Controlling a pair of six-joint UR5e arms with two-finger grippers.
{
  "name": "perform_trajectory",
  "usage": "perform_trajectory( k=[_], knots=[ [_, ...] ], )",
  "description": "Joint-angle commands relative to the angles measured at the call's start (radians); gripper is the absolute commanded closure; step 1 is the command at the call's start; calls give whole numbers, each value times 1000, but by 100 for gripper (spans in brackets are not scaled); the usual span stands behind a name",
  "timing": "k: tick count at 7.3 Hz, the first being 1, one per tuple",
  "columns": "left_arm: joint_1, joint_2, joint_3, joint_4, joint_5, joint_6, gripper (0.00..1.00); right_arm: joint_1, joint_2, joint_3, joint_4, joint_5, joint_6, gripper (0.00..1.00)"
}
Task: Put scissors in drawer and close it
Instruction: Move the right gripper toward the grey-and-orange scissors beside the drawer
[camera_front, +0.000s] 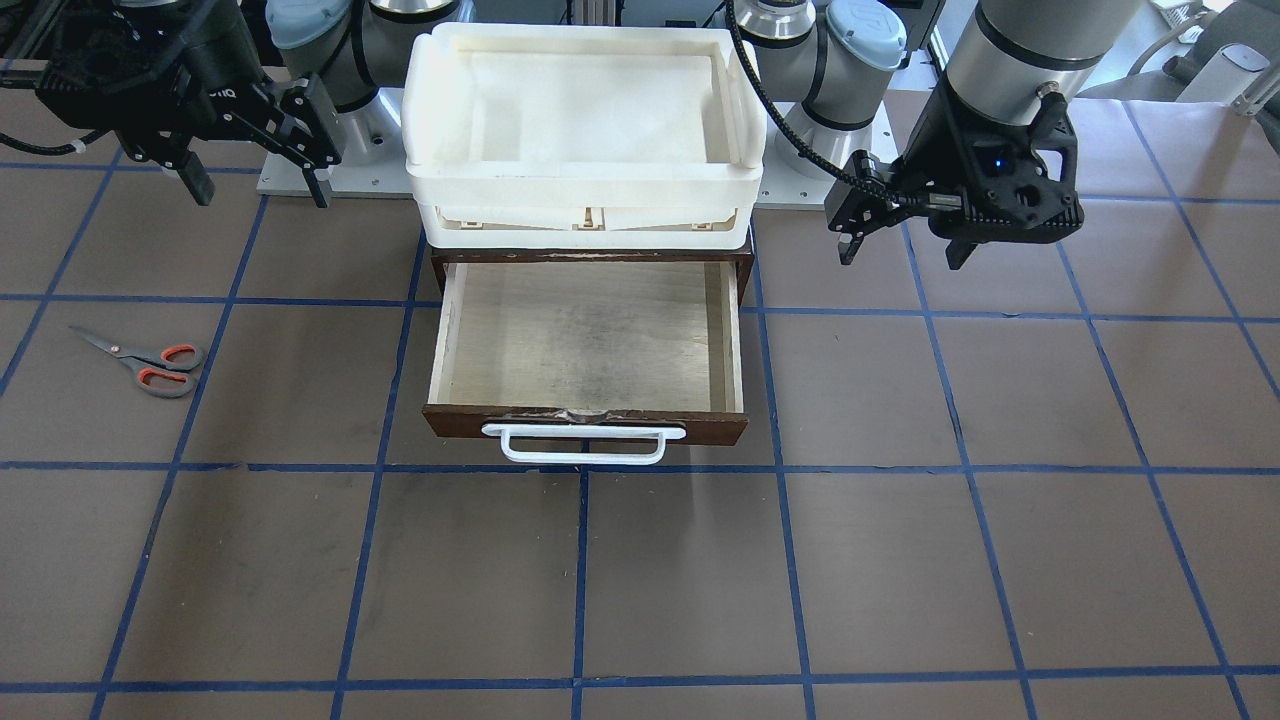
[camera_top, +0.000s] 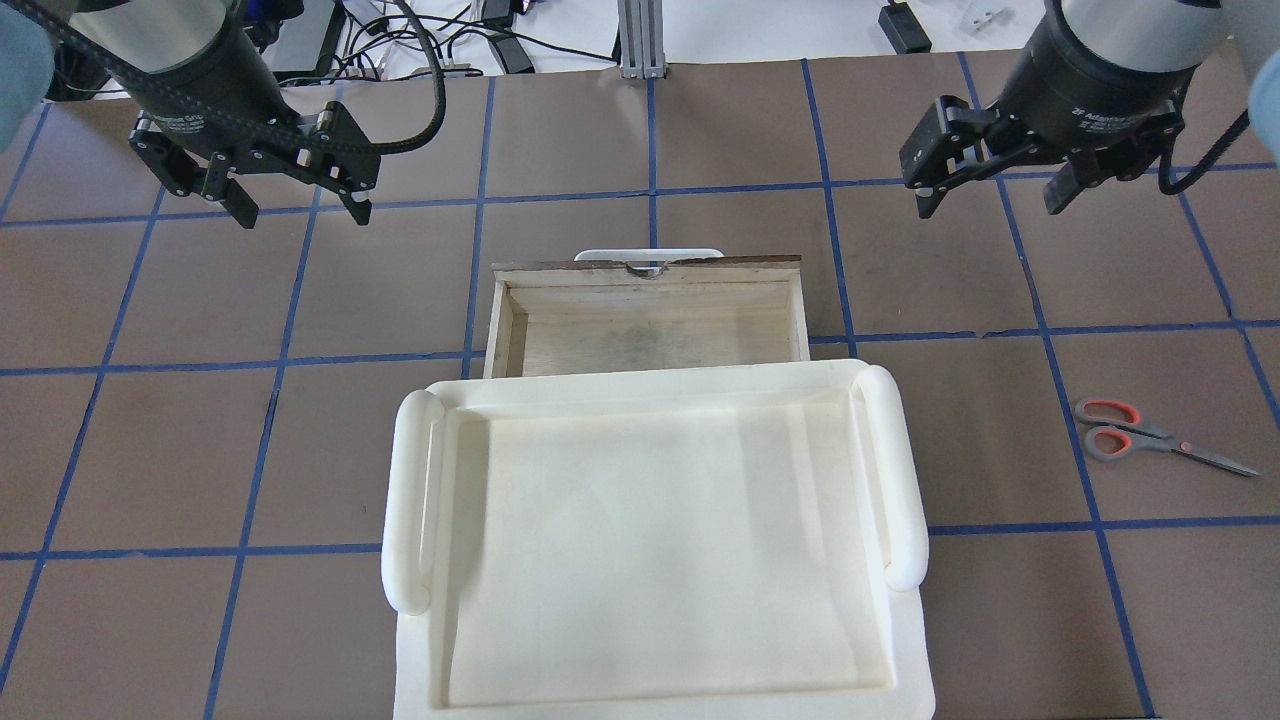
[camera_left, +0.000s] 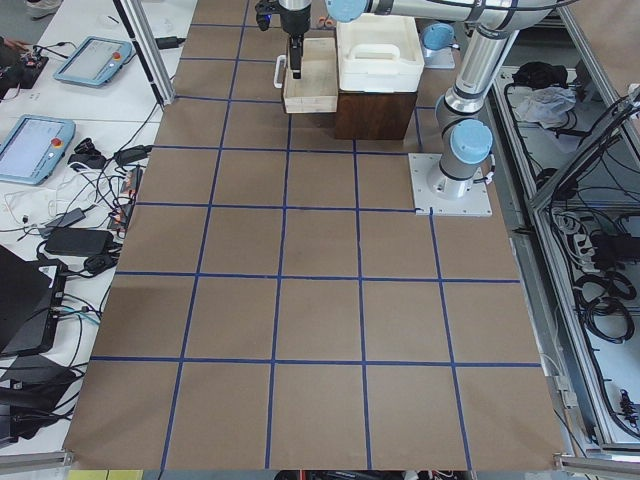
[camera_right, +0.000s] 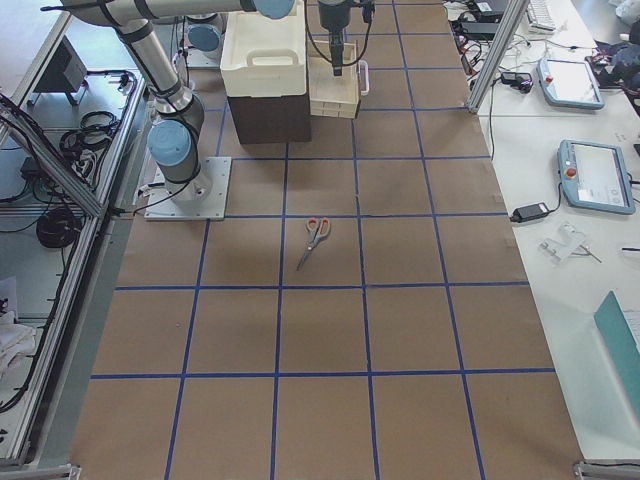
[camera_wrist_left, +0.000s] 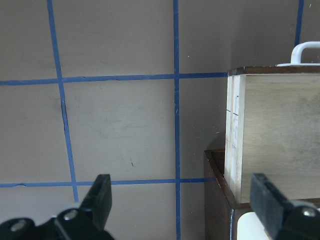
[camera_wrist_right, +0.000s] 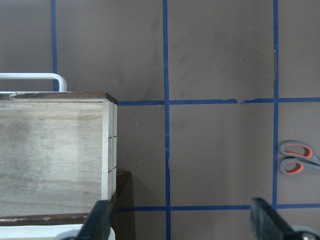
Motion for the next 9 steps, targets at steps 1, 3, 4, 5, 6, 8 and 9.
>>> perform_trajectory(
  k=[1,3,4,5,6,8,9],
  knots=[
    [-2,0,0,-1,0,0,0,-6,0,-9,63,-3,-46,1],
    [-2,0,0,-1,-3,-2,0,-140,0,21,74,-2,-307,1],
    [-2,0,-2,-1,-3,-2,0,-231,-1,67,64,-3,-506,1],
    [-2,-3,-2,0,-5,-2,0,-303,3,100,69,-62,-701,0],
    [-2,-9,0,2,-9,-3,0,-389,5,167,40,-86,-839,1],
    [-3,-17,0,3,-8,-2,0,-518,20,367,-242,-85,-1147,1],
    [-3,-20,0,2,-9,-2,0,-584,31,469,-334,-77,-1316,1]
  ],
)
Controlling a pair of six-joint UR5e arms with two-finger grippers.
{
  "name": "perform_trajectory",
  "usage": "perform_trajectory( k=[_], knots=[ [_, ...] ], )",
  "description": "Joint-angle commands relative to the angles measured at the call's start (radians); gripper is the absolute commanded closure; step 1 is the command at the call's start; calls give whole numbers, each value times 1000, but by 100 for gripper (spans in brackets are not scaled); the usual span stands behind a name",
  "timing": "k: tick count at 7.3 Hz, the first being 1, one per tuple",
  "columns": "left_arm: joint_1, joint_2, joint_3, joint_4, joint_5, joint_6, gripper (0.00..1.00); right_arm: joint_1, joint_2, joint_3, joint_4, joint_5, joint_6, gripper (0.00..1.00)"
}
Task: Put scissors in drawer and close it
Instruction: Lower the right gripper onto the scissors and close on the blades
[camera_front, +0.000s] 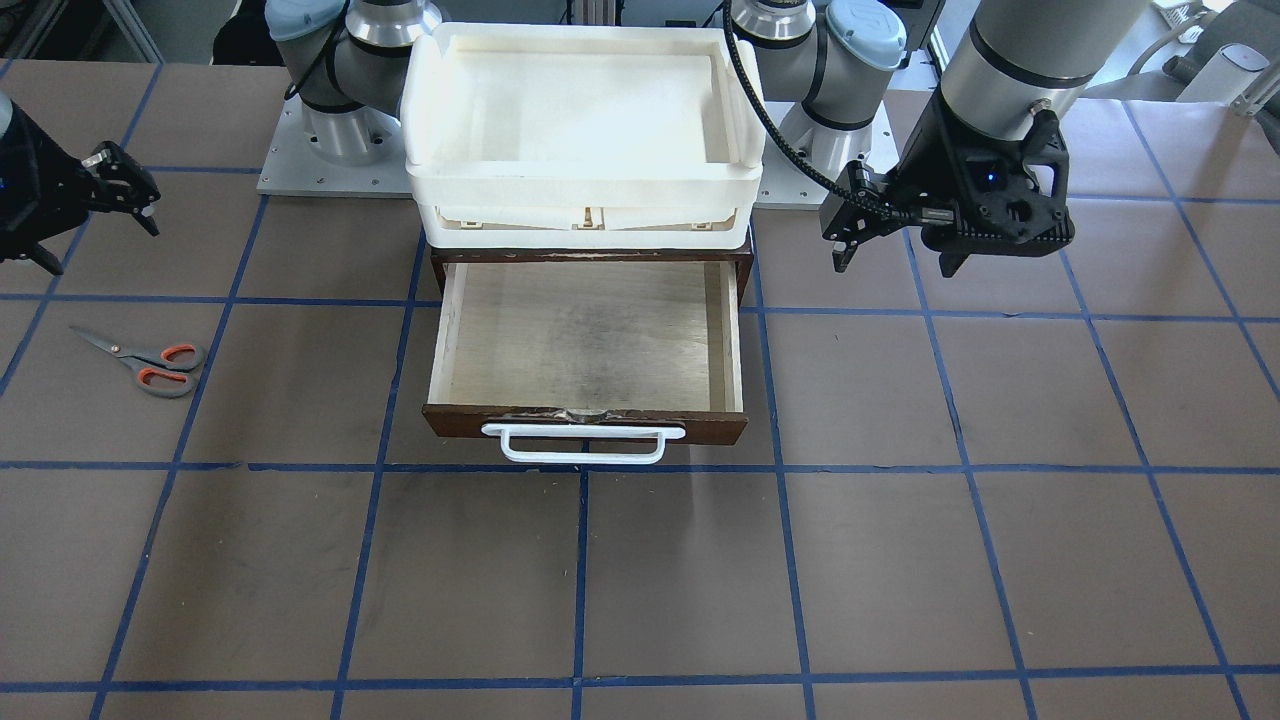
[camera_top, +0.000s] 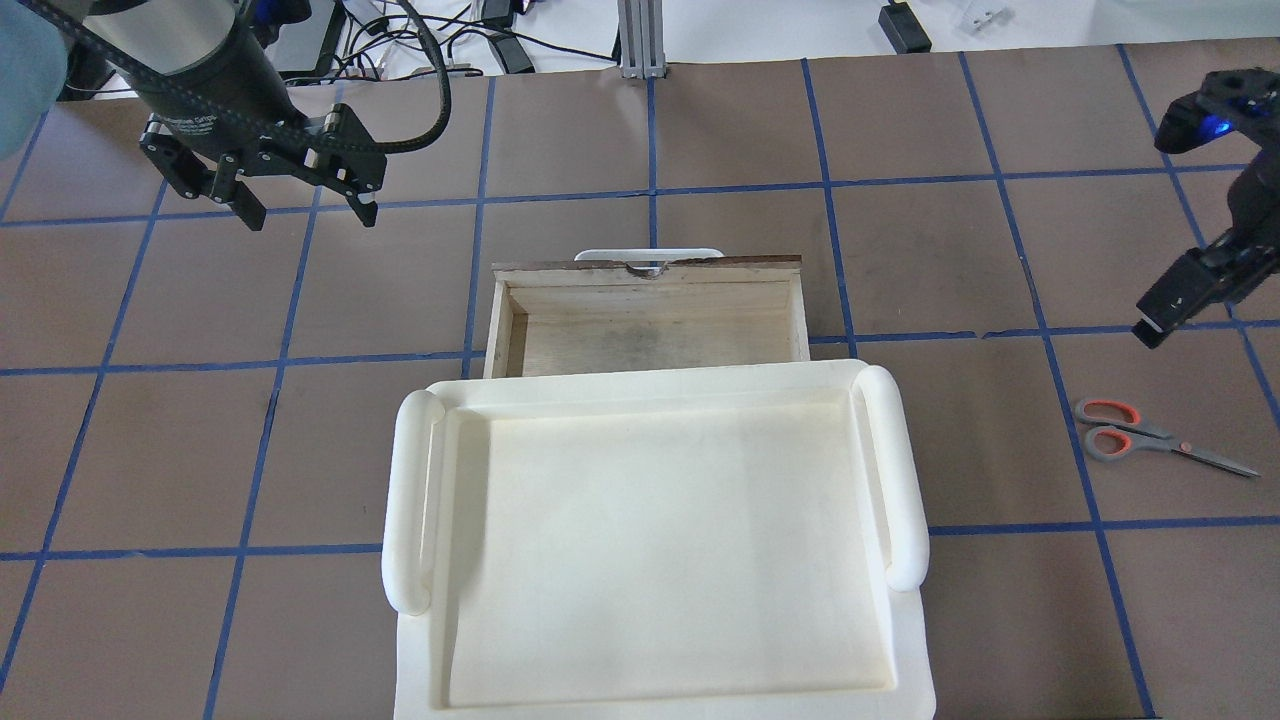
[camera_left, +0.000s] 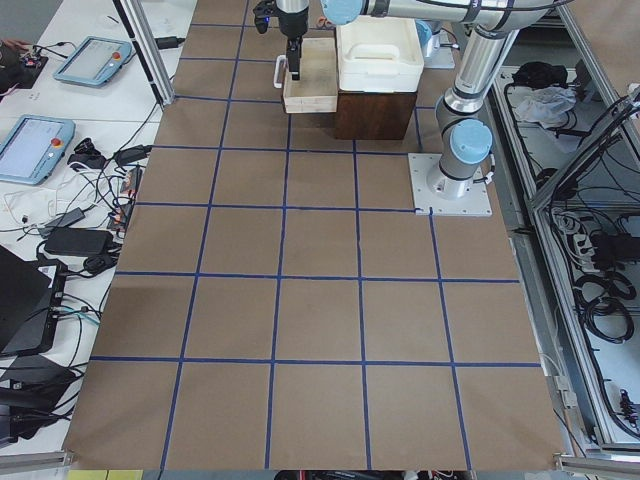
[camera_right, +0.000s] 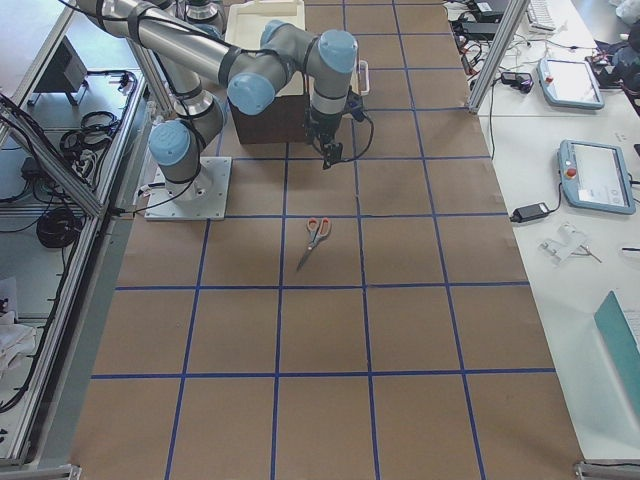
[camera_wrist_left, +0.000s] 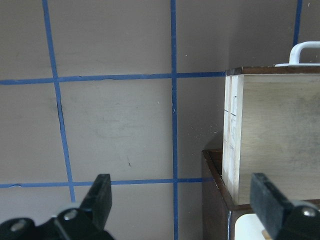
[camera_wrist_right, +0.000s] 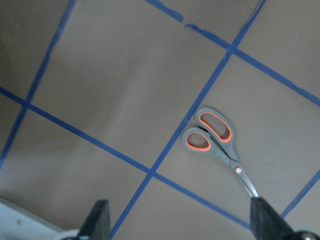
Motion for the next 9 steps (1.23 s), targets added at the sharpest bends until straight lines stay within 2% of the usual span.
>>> perform_trajectory(
  k=[1,3,4,6,8,9],
  knots=[
    [-1,-2,0,0,2,0,0,-120,39,188,-246,7,-365,1],
    [-1,-4,2,0,2,11,0,-142,190,218,-405,10,-558,1],
    [-1,-2,0,0,0,15,0,-167,239,238,-471,6,-632,9],
    [8,7,10,0,-2,15,0,-191,250,326,-626,6,-745,9],
    [2,10,10,1,-5,15,0,-204,280,342,-679,3,-856,11],
    [12,15,14,1,-3,17,0,-207,301,342,-685,3,-862,17]
  ],
)
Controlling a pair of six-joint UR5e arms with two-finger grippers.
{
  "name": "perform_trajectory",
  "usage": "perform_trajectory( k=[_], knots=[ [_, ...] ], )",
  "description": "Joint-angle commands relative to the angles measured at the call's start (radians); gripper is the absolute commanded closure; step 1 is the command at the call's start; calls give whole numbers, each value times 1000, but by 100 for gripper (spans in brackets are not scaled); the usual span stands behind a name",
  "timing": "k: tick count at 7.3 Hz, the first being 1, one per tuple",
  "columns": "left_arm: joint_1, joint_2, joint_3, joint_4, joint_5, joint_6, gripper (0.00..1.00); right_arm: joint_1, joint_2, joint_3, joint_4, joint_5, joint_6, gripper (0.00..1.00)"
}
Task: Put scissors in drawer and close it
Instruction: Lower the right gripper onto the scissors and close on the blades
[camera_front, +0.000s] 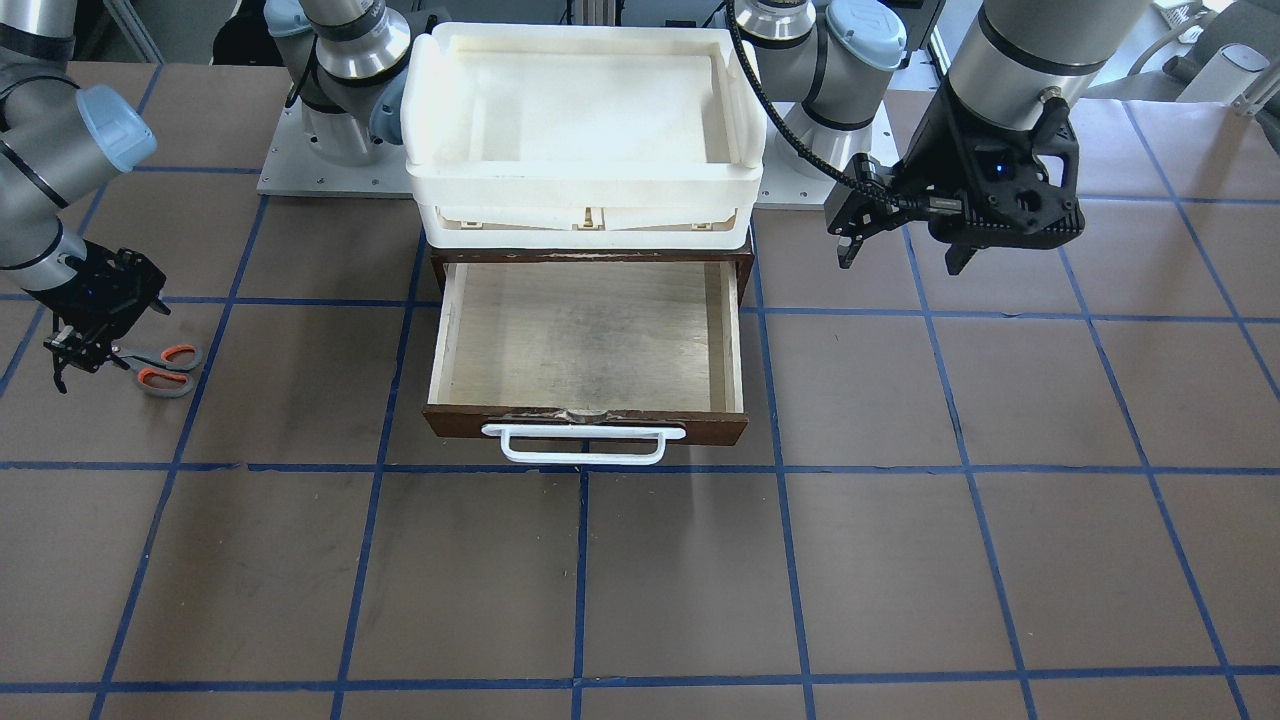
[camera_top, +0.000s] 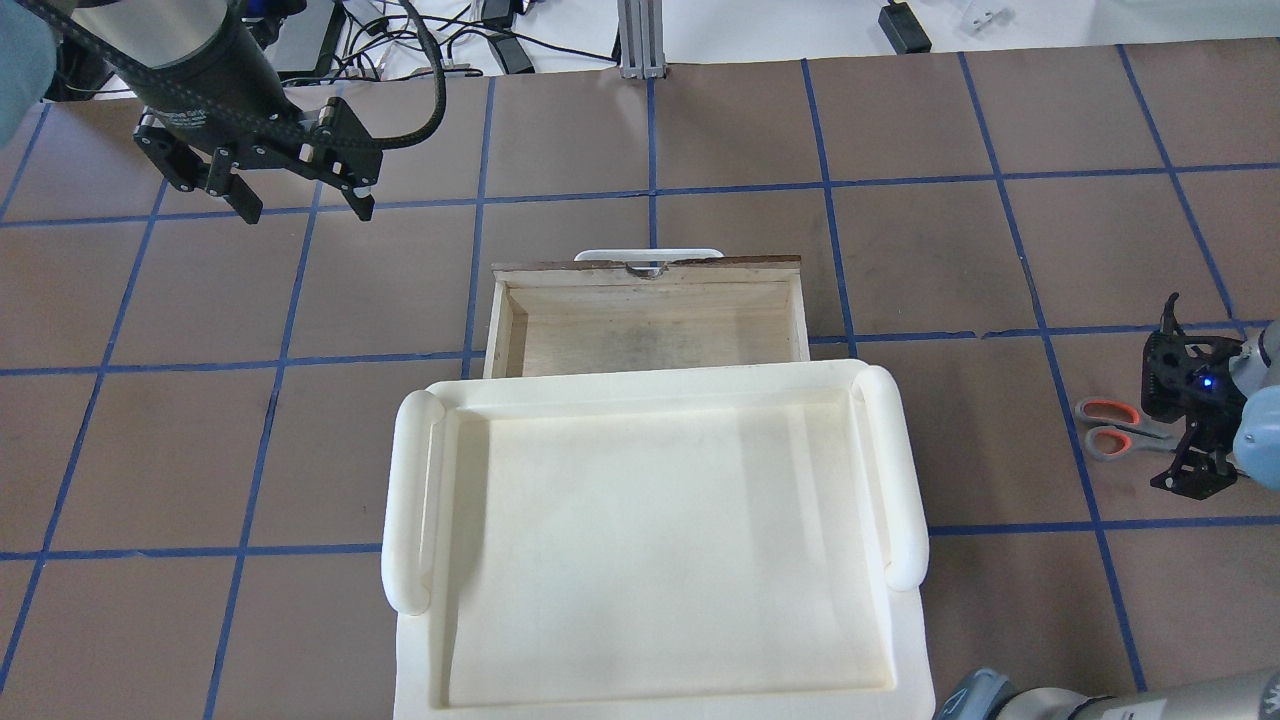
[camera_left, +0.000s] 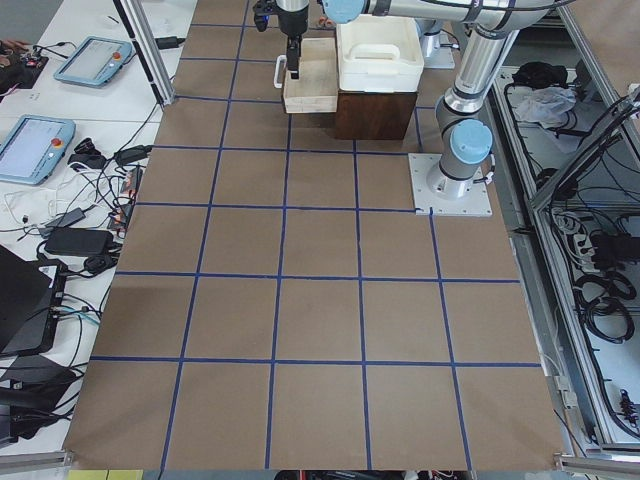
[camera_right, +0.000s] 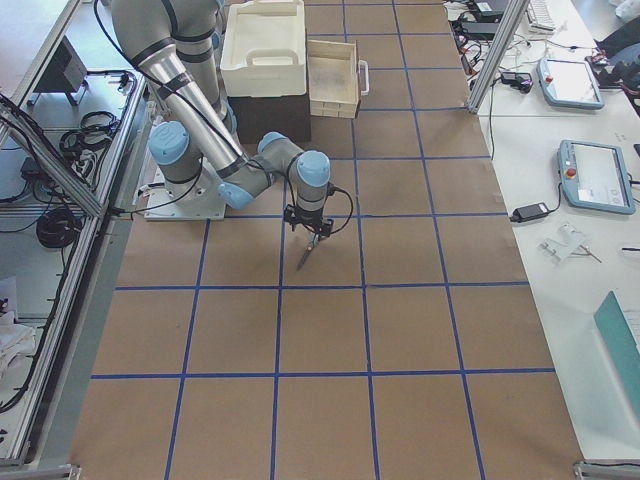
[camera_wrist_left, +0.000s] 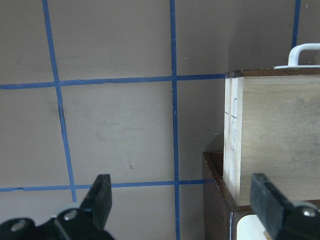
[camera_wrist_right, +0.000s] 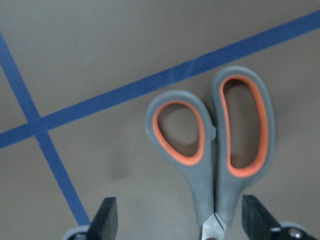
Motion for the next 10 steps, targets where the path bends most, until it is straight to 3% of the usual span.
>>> perform_trajectory(
  k=[1,2,4,6,9,10],
  knots=[
    [-4,9,2,1,5,1,0,-6,30,4,-34,-4,-33,22],
    [-4,-2,2,2,3,0,0,-6,33,-1,-36,-9,-35,26],
    [-5,4,1,64,9,1,0,-6,37,-7,-36,-27,-38,44],
    [-2,5,-2,99,8,1,0,-6,41,-18,-33,-30,-38,48],
    [-4,1,-11,68,6,0,0,-4,52,-19,-25,-32,-35,94],
    [-4,-1,-11,63,6,0,0,-4,44,-21,-20,-32,-34,99]
  ],
)
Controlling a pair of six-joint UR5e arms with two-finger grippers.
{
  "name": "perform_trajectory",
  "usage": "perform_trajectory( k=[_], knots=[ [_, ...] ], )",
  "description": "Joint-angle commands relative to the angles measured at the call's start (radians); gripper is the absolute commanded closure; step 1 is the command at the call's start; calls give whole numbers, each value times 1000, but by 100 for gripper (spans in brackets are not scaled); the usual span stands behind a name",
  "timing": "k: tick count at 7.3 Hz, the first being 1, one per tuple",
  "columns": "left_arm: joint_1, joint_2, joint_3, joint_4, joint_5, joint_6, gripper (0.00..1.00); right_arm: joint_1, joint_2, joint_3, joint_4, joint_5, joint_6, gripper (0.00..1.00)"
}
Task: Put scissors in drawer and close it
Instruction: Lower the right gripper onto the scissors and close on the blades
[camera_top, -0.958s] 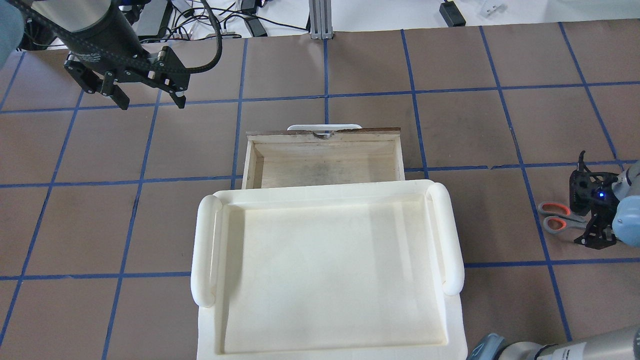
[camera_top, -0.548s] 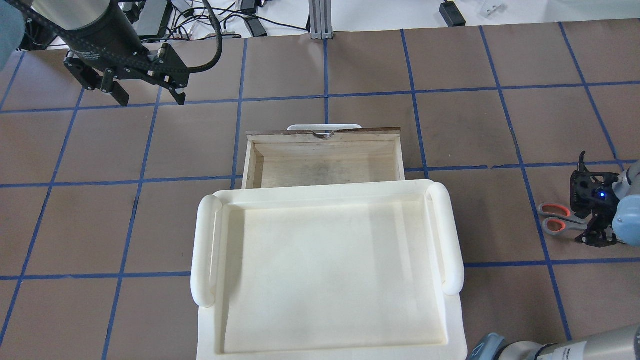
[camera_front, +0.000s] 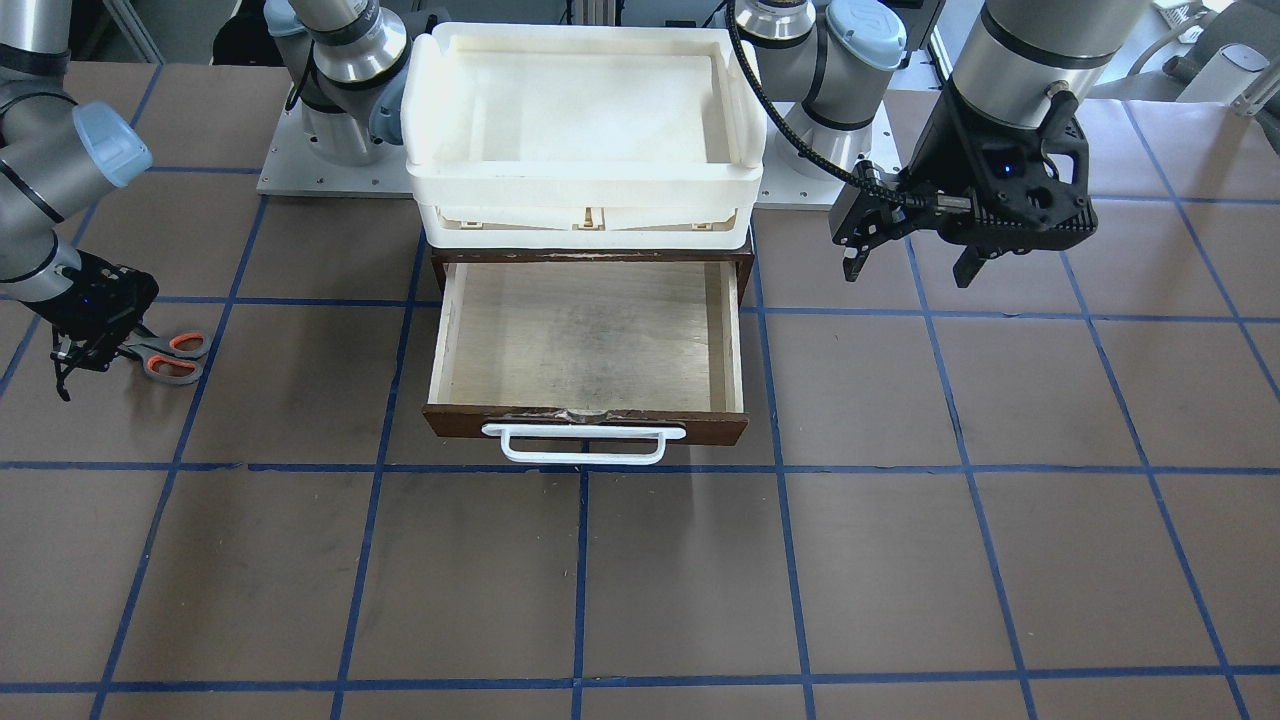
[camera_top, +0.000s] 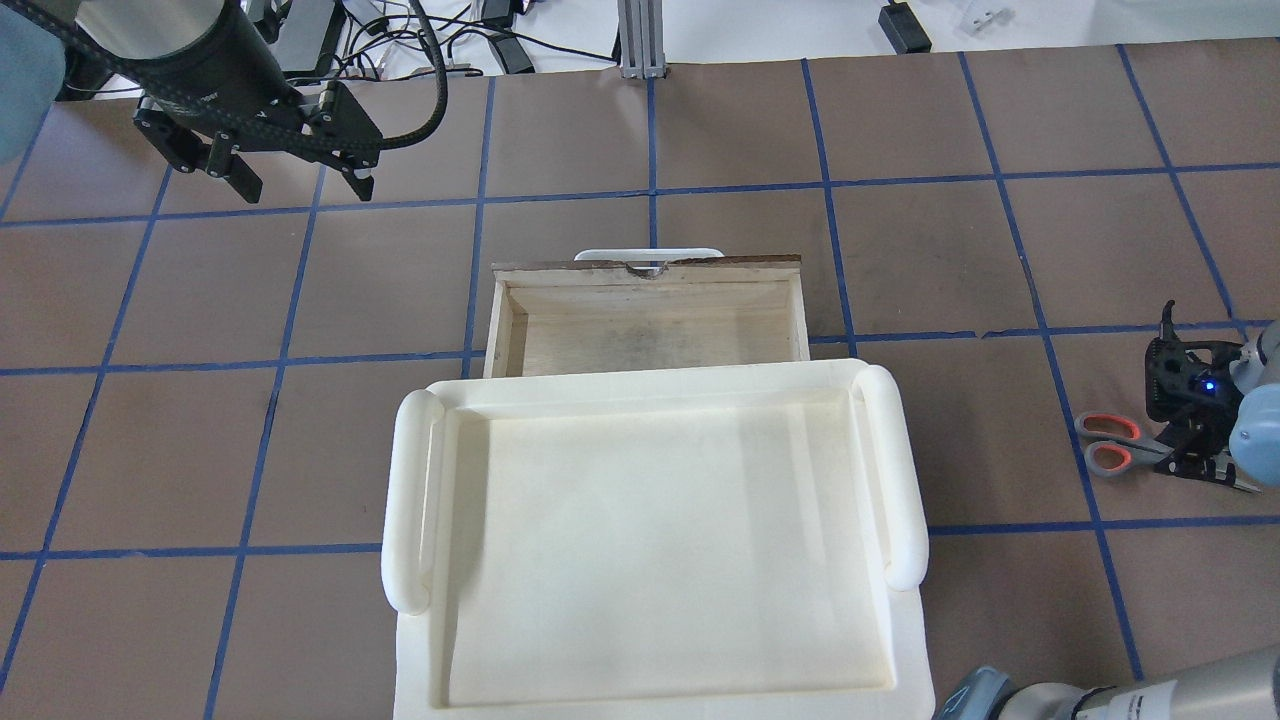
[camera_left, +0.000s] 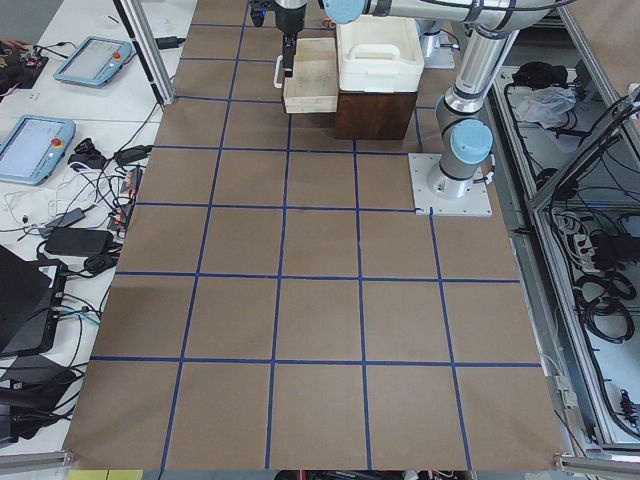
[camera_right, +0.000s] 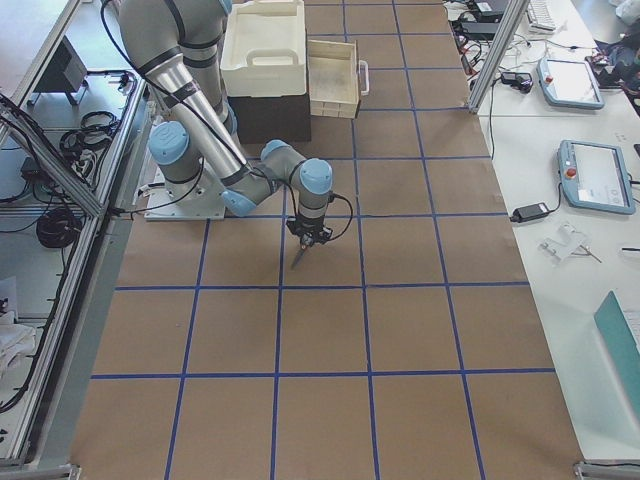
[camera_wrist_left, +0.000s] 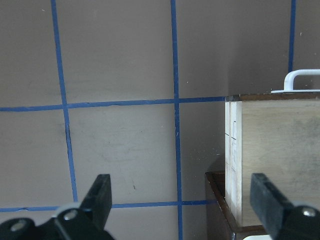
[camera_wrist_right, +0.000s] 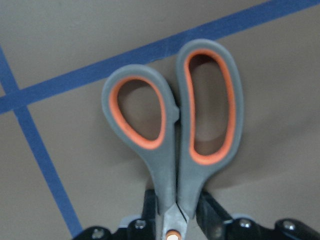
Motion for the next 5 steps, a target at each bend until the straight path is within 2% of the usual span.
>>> perform_trajectory(
  k=[1,2,3,5],
  knots=[
    [0,0,0,-5,-2,-1,0,3,-9,-22,12,5,2,100],
    [0,0,0,-5,1,-1,0,9,-15,-73,95,11,-3,100],
    [0,-2,0,-6,-1,-1,0,28,-58,-146,237,21,-4,100],
    [0,-2,0,-12,-1,-1,0,133,-144,-263,411,23,13,100]
  ],
)
